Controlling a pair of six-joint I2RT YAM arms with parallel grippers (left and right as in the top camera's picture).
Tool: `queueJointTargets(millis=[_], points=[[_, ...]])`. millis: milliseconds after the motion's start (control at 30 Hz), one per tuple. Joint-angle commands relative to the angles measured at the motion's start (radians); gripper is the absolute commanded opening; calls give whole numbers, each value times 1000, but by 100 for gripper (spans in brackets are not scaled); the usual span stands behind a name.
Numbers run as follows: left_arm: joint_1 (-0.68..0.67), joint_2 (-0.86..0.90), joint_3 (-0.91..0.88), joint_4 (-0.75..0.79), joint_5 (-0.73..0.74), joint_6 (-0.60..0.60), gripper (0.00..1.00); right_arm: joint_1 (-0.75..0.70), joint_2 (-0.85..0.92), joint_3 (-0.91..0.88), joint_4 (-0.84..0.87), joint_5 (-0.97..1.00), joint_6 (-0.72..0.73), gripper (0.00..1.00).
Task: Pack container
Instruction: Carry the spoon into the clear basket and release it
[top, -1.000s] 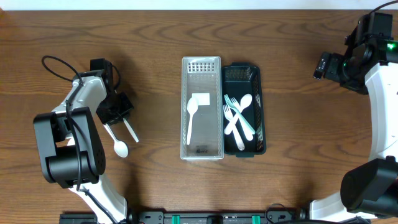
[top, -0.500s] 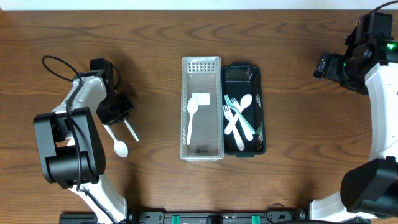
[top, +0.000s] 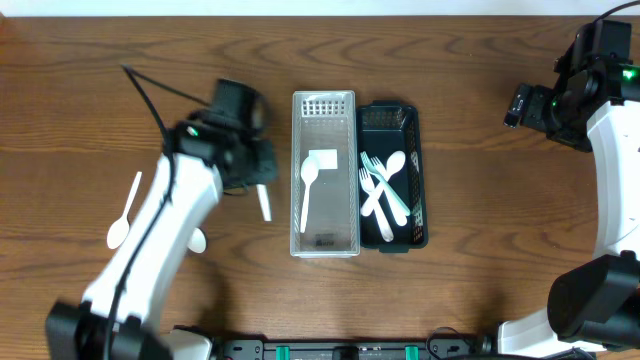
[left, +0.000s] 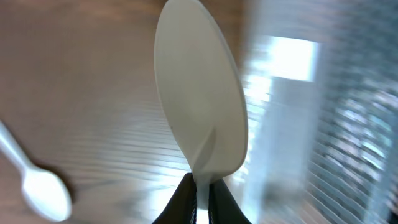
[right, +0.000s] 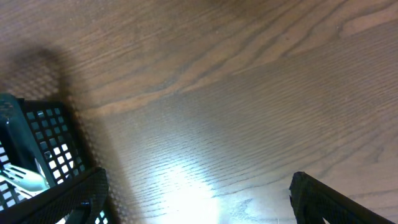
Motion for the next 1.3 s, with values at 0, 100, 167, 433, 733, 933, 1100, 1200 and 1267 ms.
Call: queueJointTargets(millis=[0, 100, 167, 433, 733, 933, 1100, 1200, 1267], points=[[-129, -39, 10, 27, 2, 16, 6, 6, 3, -1, 0, -5, -14, 97], [-206, -26, 10, 79, 2, 16, 6, 6, 3, -1, 0, -5, -14, 96], [-243, 2, 10, 121, 2, 10, 6, 6, 3, -1, 0, -5, -14, 96], [-272, 187, 10, 213, 3, -6, 6, 6, 3, -1, -1, -5, -14, 97], [-272, 196, 20, 221, -8, 31, 38, 6, 3, -1, -3, -5, -15, 97], [-253, 53, 76, 148, -141, 68, 54, 6, 3, -1, -12, -4, -17, 97], [-92, -129, 81, -9, -249, -46, 71, 6, 3, -1, -11, -4, -18, 96], [85, -195, 80, -136, -272, -145, 84, 6, 3, -1, -7, -4, -18, 97], [224, -206, 76, -194, -248, -156, 92, 6, 3, -1, -2, -4, -18, 97]])
